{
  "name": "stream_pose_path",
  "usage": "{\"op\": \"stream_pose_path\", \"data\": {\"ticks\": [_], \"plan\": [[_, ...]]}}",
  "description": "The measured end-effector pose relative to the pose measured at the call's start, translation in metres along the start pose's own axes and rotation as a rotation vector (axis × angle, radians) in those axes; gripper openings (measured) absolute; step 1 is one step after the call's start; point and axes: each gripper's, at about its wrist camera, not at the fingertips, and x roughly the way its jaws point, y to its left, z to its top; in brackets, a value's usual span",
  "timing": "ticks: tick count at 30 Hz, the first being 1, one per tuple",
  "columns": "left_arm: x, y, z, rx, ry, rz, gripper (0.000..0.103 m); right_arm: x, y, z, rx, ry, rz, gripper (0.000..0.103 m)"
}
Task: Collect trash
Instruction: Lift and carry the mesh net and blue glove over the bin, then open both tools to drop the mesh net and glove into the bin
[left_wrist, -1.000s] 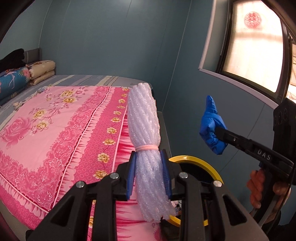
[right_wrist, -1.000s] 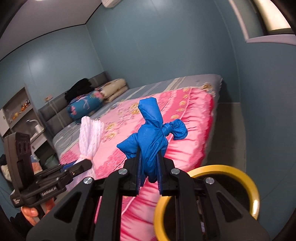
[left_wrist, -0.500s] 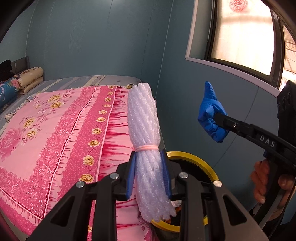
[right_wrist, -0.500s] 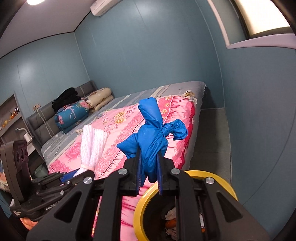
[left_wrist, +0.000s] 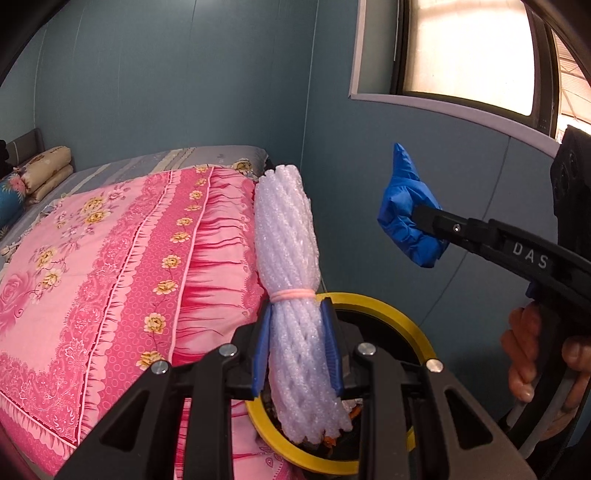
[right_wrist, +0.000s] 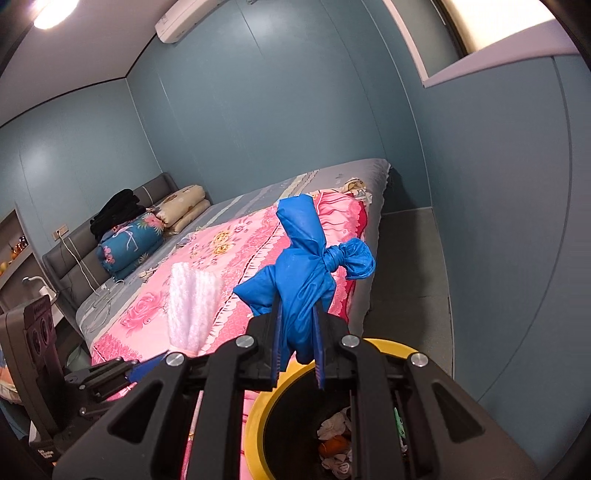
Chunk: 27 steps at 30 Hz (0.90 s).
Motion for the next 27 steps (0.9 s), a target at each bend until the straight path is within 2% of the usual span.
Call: {"op": "stream_pose_path", "data": {"ticks": [11,18,23,25,27], "plan": [[0.030,-0.006,-0.015,-0.036,0.059,-0.038,0.026,0.011,-0.014,-0.003,0.028,0.022,-0.013,0.015],[0.043,0.003,-0.019,-0.091,0.098,-0.078,0.026,0.015,-0.012,-0.002,0.035,0.033,-0.012,0.017],[0.047,0.016,-0.021,-0.155,0.120,-0.112,0.038,0.014,-0.013,-0.004,0.046,0.026,-0.005,0.019],[0.045,0.020,-0.021,-0.175,0.116,-0.114,0.051,0.013,-0.015,-0.005,0.053,0.019,-0.005,0.023],[0.042,0.023,-0.022,-0.192,0.112,-0.111,0.055,0.012,-0.017,-0.005,0.060,0.013,-0.005,0.027]]}}
